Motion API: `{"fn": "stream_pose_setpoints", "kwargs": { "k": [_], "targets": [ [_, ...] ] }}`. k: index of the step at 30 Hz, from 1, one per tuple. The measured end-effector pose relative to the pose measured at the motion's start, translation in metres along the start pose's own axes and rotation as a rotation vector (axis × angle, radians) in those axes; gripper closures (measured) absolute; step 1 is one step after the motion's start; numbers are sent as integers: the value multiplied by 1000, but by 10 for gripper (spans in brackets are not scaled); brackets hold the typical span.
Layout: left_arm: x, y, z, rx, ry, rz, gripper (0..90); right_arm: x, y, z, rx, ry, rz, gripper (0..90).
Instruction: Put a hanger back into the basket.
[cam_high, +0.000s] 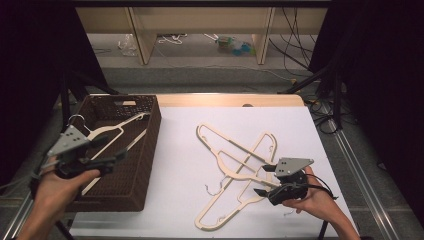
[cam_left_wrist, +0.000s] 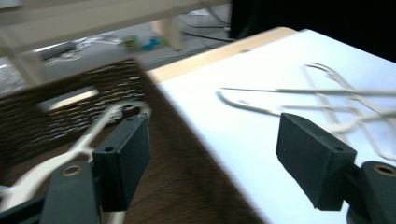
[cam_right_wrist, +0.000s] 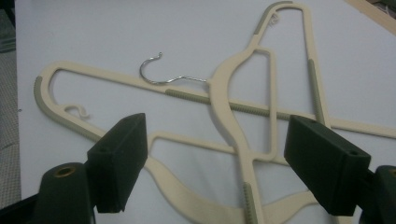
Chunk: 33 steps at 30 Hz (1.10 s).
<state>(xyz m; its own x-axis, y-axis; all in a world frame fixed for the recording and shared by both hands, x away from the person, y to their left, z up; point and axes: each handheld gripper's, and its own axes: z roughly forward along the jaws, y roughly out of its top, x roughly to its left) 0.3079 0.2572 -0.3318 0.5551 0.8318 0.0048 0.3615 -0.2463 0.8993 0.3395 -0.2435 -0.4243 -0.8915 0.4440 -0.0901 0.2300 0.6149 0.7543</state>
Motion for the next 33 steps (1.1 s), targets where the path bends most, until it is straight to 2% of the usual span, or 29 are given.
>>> {"fn": "stream_pose_setpoints", "kwargs": {
  "k": [5,7,9,11,12,16,17,20,22,26,29,30,31,33],
  "targets": [
    [-35,-13,22,24,-87,27,257,0,-1,4,29,-16,-4,223],
    [-45,-18,29,31,-114,18,257,-1,-3,6,30,-21,5,236],
    [-55,-24,38,37,-133,33,256,-2,-5,9,58,-27,4,244],
    [-67,-32,47,44,-167,32,253,-4,-8,12,74,-34,8,258],
    [-72,-35,50,54,-180,54,246,-5,-9,13,80,-38,15,262],
    [-86,-48,61,68,-220,69,231,-9,-13,16,101,-58,34,273],
    [-87,-50,62,70,-221,77,230,-9,-15,17,107,-70,50,274],
    [-92,-60,67,74,-228,64,228,-12,-16,17,137,-65,58,279],
    [-91,-65,69,82,-237,68,224,-12,-17,20,133,-76,60,281],
    [-89,-69,70,62,-231,49,218,-12,-17,23,147,-79,59,282],
    [-90,-73,71,56,-223,66,218,-12,-17,27,169,-71,65,282],
    [-90,-74,71,62,-225,69,217,-13,-16,27,184,-64,66,282],
    [-92,-76,73,53,-235,51,214,-12,-16,28,178,-72,77,282],
    [-94,-77,74,50,-243,60,213,-13,-17,29,180,-69,70,309]
  ]
}}
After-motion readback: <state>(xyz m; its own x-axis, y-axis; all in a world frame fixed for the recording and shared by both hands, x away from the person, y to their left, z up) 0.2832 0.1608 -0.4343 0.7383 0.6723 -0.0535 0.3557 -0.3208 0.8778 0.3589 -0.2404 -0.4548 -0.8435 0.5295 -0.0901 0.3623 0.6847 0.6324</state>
